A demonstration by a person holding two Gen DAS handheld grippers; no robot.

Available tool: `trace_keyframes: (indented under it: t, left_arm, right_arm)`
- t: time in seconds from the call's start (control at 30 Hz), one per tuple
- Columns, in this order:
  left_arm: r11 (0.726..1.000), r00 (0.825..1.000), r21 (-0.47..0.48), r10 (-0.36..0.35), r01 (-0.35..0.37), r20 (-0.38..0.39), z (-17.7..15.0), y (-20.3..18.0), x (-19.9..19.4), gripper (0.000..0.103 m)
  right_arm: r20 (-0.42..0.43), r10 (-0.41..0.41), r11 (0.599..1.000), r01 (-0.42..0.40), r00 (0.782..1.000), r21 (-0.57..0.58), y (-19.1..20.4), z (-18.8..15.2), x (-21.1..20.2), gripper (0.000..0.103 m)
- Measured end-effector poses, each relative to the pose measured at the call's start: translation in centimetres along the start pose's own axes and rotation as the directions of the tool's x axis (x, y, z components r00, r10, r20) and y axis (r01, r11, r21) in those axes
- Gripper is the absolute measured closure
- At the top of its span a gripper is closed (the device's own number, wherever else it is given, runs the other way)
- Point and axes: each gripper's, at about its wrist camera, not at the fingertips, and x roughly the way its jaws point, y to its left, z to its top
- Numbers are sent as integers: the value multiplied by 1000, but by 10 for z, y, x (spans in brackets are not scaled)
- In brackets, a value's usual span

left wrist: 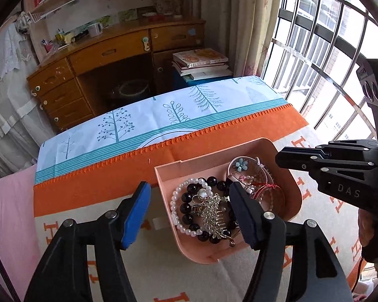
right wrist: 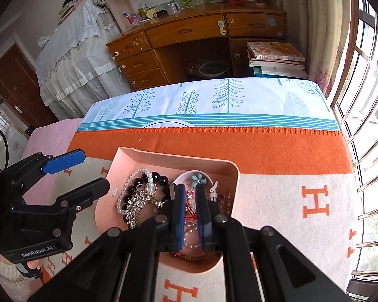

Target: Organize jewelry

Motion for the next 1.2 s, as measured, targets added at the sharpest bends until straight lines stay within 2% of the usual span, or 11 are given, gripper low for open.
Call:
trace_keyframes:
  t: [0.2,0.47,0.5,0.63,0.77,0.9,1.0,1.2]
  left_arm:
    - [998,998,-44,49,-47,38,-17,-3,-36,18]
    - [991,995,-123,60,-51,75,-51,-12,-91,10]
    - [990,995,-132,58,-46,84,-57,-14,-97,10]
    - [987,991,-149,73,-56,108,-82,-25,-117,2]
    - [984,992,-175,64,-43,113,-109,-37,-132,1]
    - [970,991,-243,48,-16,125,-134,-44,-144,1]
    - [958,991,-285,60,-23,120,-149,-48,-152,1]
    - [928,983,-363,139,-88,117,-176,-54,-168,1]
  right_arm:
    - [39,-14,1000,15,999,-17,10,-16,-30,95]
    - [86,-6,1000,7,996,-12,22,-50,-74,94]
    - [93,-4,1000,6,996,-13,24,-55,-79,90]
    - [125,-10,1000,13,992,-24,31,-80,-99,60]
    - [152,-21,999,25,988,-25,36,-106,-114,55]
    - [171,-52,998,56,984,-19,40,-130,-127,36]
    - [180,-49,999,52,982,-9,42,-147,-136,34]
    - [185,-53,998,48,981,27,46,-177,-149,29]
